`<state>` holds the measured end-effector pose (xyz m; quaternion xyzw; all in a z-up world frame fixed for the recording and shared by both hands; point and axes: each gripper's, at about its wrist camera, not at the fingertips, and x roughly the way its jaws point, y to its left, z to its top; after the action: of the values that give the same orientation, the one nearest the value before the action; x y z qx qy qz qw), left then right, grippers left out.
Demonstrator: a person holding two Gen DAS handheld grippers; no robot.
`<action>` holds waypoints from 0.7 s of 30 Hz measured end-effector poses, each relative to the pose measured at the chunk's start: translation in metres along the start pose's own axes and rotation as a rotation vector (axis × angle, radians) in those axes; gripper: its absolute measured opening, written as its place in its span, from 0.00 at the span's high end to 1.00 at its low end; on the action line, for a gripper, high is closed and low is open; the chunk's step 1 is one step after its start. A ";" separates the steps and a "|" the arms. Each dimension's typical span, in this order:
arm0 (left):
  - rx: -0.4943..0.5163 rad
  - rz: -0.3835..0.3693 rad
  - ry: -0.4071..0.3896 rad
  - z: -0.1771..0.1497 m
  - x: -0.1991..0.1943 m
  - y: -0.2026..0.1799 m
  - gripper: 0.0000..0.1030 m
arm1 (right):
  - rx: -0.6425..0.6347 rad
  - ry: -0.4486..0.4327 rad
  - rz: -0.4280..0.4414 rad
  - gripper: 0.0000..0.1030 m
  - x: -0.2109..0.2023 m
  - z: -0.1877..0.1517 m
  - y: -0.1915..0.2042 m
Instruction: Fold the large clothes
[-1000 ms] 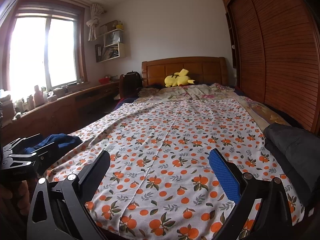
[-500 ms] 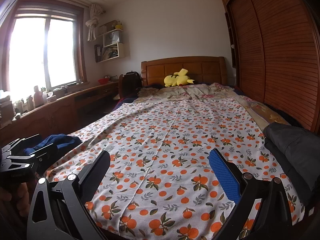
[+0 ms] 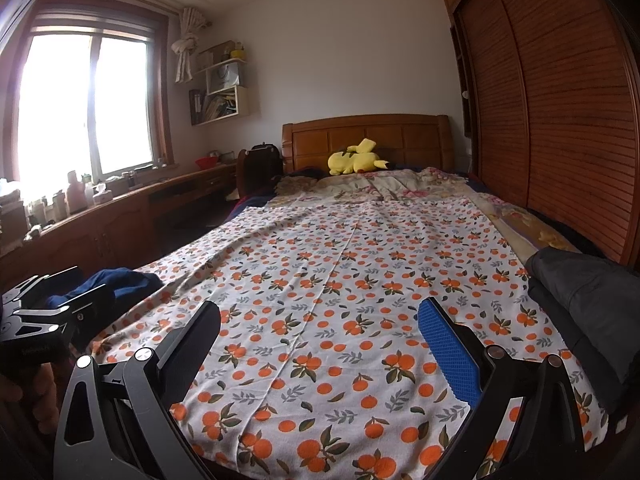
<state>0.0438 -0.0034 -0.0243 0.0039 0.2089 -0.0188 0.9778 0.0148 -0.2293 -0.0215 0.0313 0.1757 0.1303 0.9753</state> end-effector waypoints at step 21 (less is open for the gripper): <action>0.003 -0.002 0.001 0.001 0.001 0.002 0.02 | 0.000 0.000 0.002 0.07 0.000 0.001 0.002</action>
<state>0.0451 -0.0012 -0.0237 0.0050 0.2095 -0.0199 0.9776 0.0144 -0.2279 -0.0199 0.0317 0.1755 0.1315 0.9751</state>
